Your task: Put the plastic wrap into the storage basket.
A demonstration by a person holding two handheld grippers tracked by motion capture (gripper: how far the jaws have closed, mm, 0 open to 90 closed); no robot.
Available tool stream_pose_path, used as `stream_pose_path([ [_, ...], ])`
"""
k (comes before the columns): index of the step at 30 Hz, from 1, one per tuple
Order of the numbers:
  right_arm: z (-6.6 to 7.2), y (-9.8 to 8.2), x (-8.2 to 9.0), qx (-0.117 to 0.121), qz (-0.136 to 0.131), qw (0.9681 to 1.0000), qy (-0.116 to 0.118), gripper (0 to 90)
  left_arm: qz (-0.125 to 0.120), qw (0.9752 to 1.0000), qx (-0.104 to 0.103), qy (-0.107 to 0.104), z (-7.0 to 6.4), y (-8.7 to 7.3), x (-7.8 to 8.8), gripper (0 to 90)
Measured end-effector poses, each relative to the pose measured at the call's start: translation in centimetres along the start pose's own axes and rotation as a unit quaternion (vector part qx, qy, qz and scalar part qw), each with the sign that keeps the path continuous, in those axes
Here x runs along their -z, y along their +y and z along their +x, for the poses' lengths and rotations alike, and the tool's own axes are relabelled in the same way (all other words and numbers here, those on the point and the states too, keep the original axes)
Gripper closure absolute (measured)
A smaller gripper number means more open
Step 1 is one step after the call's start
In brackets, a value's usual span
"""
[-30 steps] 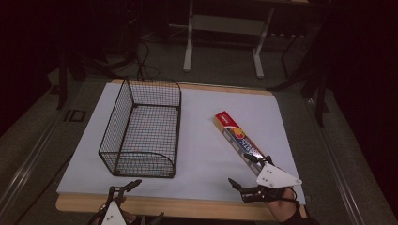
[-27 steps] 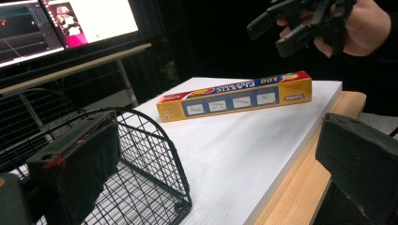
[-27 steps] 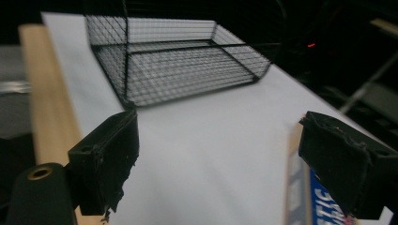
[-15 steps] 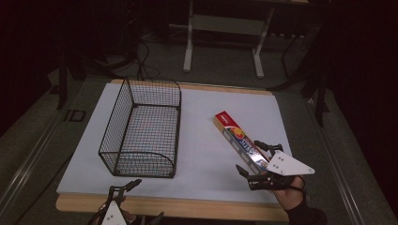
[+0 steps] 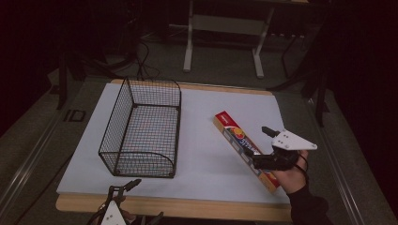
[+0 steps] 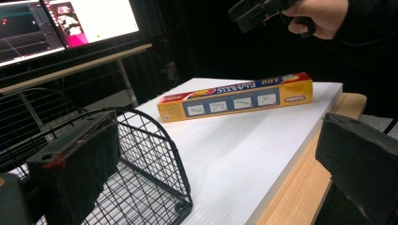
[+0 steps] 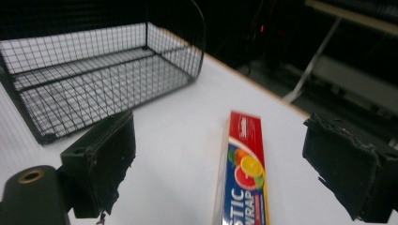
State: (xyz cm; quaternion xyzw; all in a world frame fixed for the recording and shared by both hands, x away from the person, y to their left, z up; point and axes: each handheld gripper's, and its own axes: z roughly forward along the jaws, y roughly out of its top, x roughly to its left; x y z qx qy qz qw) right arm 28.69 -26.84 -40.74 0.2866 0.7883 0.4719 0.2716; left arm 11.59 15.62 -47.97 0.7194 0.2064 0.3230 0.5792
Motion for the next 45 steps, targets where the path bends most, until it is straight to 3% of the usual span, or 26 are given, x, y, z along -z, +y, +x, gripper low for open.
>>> stream_pose_path([
  [5,-1.4,-0.7,-1.4,-0.019,0.039,0.9990,0.008,10.1,-0.001,1.0000,0.002,-0.001,0.0,0.0,0.0,1.0],
  [6,-1.9,-1.3,-2.1,-0.022,0.061,0.9979,0.008,10.1,-0.001,1.0000,0.001,-0.001,0.0,0.0,0.0,1.0],
  [11,-2.6,-2.3,-3.1,-0.027,0.082,0.9963,0.006,10.1,-0.002,1.0000,0.001,0.000,0.0,0.0,0.0,1.0],
  [18,-3.7,-3.9,-4.9,-0.040,0.133,0.9903,0.003,10.1,-0.001,1.0000,0.000,-0.001,0.1,0.0,0.0,1.0],
  [23,-4.1,-4.4,-5.7,-0.057,0.151,0.9869,0.005,10.1,-0.002,1.0000,-0.002,-0.001,0.0,0.0,-0.1,1.0],
  [28,-4.2,-4.7,-6.6,-0.059,0.170,0.9836,0.002,11.9,0.000,1.0000,0.001,0.000,0.1,-0.1,0.0,1.0],
  [39,-4.7,-5.5,-8.4,-0.078,0.224,0.9714,0.003,12.0,0.003,1.0000,-0.004,-0.003,0.1,-0.1,-0.1,1.0],
  [45,-4.8,-5.9,-9.4,-0.079,0.260,0.9625,-0.002,12.1,0.003,1.0000,-0.005,-0.003,0.0,-0.1,-0.1,1.0],
])
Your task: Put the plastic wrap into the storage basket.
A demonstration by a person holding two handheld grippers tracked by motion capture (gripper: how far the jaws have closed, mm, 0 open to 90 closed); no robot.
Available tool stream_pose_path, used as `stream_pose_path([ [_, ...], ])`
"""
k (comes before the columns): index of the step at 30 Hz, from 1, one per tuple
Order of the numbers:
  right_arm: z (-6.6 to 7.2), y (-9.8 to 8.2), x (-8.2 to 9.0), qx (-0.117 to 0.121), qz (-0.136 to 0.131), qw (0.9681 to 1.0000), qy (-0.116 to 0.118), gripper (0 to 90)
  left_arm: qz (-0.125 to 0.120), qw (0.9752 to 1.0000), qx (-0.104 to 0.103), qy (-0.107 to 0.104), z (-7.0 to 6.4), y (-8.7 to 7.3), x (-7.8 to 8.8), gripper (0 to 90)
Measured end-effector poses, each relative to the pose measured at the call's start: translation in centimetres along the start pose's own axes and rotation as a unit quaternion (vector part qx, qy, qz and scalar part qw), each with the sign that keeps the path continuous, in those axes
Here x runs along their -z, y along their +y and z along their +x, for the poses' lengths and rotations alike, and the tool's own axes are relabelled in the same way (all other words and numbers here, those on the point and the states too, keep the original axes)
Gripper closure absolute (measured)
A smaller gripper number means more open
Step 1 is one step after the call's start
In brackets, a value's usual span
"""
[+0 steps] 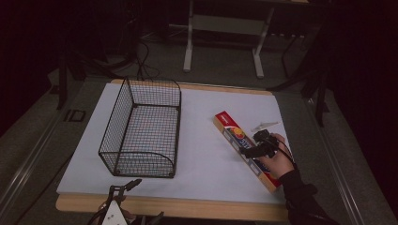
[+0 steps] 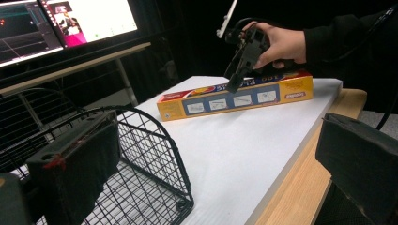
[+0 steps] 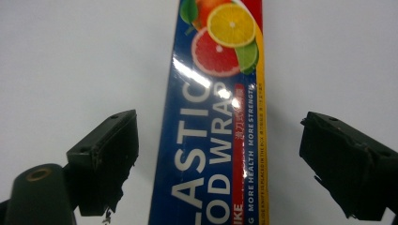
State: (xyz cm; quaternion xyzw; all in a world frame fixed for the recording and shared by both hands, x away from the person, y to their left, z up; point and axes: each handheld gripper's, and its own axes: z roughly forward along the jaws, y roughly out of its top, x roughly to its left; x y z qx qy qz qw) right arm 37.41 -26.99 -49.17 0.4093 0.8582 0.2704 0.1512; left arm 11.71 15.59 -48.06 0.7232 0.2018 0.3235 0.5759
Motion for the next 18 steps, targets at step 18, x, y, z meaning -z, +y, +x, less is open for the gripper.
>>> stream_pose_path([
  [18,0.1,0.4,-2.2,-0.005,0.098,0.9952,-0.010,28.4,0.005,1.0000,-0.006,-0.006,-0.1,0.0,-0.1,1.0],
])
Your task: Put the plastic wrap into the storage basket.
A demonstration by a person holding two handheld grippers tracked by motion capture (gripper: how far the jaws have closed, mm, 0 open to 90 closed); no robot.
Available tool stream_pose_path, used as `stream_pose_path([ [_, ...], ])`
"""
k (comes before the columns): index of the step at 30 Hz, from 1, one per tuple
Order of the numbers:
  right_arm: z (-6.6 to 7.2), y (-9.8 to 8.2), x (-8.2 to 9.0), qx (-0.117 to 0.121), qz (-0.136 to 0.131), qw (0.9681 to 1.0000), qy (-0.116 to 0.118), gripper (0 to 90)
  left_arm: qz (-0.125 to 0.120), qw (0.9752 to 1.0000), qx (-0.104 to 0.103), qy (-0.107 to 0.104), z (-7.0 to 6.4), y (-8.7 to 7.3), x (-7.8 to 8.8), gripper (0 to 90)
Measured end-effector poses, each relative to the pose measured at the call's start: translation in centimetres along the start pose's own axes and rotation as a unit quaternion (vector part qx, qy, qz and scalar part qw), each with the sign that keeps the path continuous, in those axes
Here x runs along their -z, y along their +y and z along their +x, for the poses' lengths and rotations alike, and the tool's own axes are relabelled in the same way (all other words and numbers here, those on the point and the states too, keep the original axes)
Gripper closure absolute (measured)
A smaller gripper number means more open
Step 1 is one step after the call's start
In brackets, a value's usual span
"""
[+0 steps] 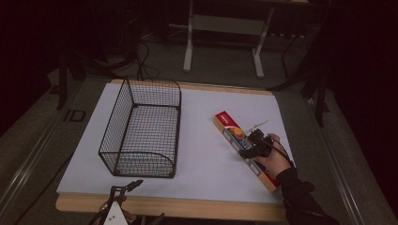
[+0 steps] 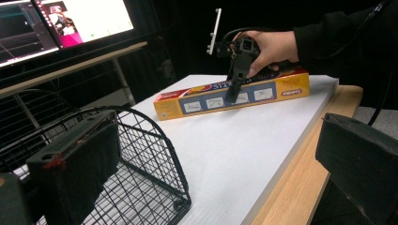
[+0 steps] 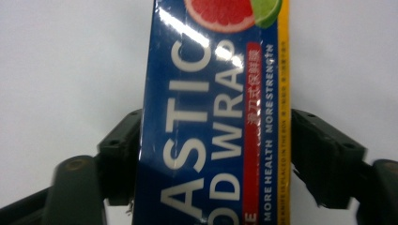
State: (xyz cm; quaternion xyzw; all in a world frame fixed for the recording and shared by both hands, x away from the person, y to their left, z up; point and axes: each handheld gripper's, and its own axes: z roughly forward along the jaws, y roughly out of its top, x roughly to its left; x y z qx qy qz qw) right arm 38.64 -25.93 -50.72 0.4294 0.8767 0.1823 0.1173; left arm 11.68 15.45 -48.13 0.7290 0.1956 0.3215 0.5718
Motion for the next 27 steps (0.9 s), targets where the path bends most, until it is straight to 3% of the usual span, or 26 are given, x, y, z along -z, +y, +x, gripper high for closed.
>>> stream_pose_path([
  [4,0.2,0.5,-0.2,0.002,0.020,0.9998,0.000,32.3,0.004,1.0000,0.000,-0.002,0.0,0.0,-0.1,0.9],
  [8,0.6,1.7,-0.4,0.013,0.066,0.9977,-0.007,36.8,0.003,1.0000,-0.002,-0.002,-0.1,0.0,-0.1,0.9],
  [13,0.5,2.3,-0.4,-0.002,0.097,0.9953,-0.003,38.6,0.003,1.0000,-0.002,-0.003,-0.1,0.0,0.0,1.0],
  [23,0.2,2.3,-0.1,-0.012,0.076,0.9970,-0.006,39.5,0.005,1.0000,-0.001,-0.002,0.0,-0.1,-0.1,1.0],
  [27,0.1,2.4,0.6,-0.024,0.054,0.9982,-0.008,39.6,0.004,1.0000,-0.001,-0.002,0.0,-0.1,-0.1,1.0],
])
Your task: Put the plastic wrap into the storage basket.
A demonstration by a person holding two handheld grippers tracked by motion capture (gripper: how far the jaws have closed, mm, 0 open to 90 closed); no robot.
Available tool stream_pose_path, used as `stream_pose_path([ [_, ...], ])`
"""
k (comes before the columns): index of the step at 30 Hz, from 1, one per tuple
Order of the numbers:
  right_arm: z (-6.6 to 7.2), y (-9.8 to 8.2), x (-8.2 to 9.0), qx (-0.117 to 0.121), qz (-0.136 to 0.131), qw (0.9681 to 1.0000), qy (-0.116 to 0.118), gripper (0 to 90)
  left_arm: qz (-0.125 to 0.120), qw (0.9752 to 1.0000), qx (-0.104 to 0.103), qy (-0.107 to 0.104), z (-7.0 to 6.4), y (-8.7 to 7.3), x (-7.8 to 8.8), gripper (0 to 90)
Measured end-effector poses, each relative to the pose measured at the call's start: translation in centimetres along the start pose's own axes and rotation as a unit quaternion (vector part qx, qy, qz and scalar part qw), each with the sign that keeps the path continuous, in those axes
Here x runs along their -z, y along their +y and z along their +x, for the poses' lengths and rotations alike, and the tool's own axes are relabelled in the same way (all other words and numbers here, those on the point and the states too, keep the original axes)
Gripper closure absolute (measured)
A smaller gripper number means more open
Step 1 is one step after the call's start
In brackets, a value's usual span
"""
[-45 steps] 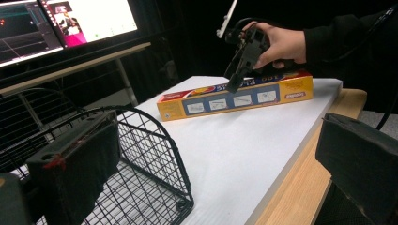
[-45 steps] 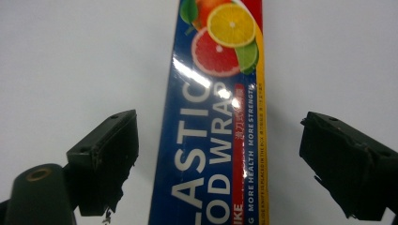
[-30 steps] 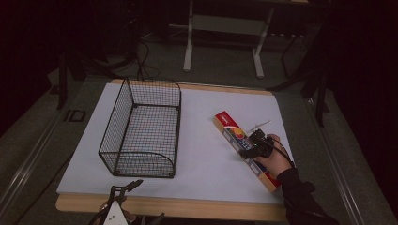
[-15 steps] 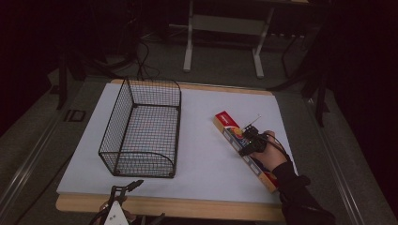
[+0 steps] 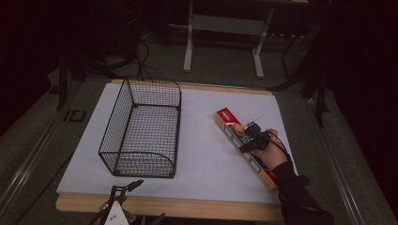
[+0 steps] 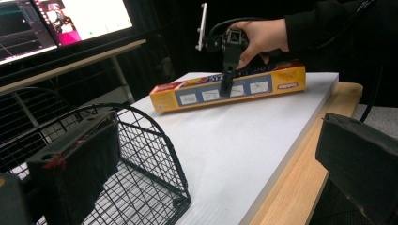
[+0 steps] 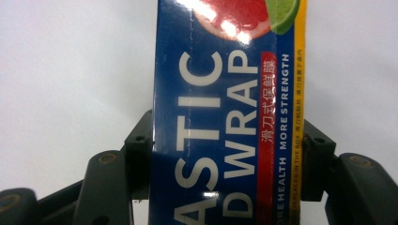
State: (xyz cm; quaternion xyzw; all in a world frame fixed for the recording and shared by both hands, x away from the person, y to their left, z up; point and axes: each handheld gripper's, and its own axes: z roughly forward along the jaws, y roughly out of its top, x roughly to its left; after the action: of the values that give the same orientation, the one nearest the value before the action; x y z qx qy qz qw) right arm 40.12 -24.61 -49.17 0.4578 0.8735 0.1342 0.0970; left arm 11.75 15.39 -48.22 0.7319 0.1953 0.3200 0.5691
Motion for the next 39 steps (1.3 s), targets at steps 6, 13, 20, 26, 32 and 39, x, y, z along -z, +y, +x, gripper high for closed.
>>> stream_pose_path([
  [6,0.0,0.4,1.4,-0.002,-0.014,0.9999,-0.002,39.6,0.003,1.0000,-0.001,-0.001,0.0,0.0,-0.1,1.0],
  [13,0.3,1.4,3.1,-0.003,-0.030,0.9995,0.003,39.6,0.002,1.0000,0.001,0.002,0.0,0.0,0.0,1.0],
  [20,1.0,2.1,4.6,-0.002,-0.050,0.9987,-0.007,39.5,0.003,1.0000,0.003,0.000,0.0,0.0,0.0,1.0],
  [26,2.0,3.3,5.9,-0.006,-0.061,0.9980,-0.018,39.5,0.002,1.0000,0.005,-0.001,0.0,0.0,-0.1,1.0],
  [32,3.2,4.5,7.5,-0.006,-0.091,0.9956,-0.023,39.5,0.002,1.0000,0.006,-0.001,0.0,0.0,0.0,1.0],
  [39,5.6,6.5,9.0,-0.002,-0.139,0.9902,-0.012,39.5,0.002,1.0000,0.006,-0.002,0.0,0.0,-0.2,1.0],
])
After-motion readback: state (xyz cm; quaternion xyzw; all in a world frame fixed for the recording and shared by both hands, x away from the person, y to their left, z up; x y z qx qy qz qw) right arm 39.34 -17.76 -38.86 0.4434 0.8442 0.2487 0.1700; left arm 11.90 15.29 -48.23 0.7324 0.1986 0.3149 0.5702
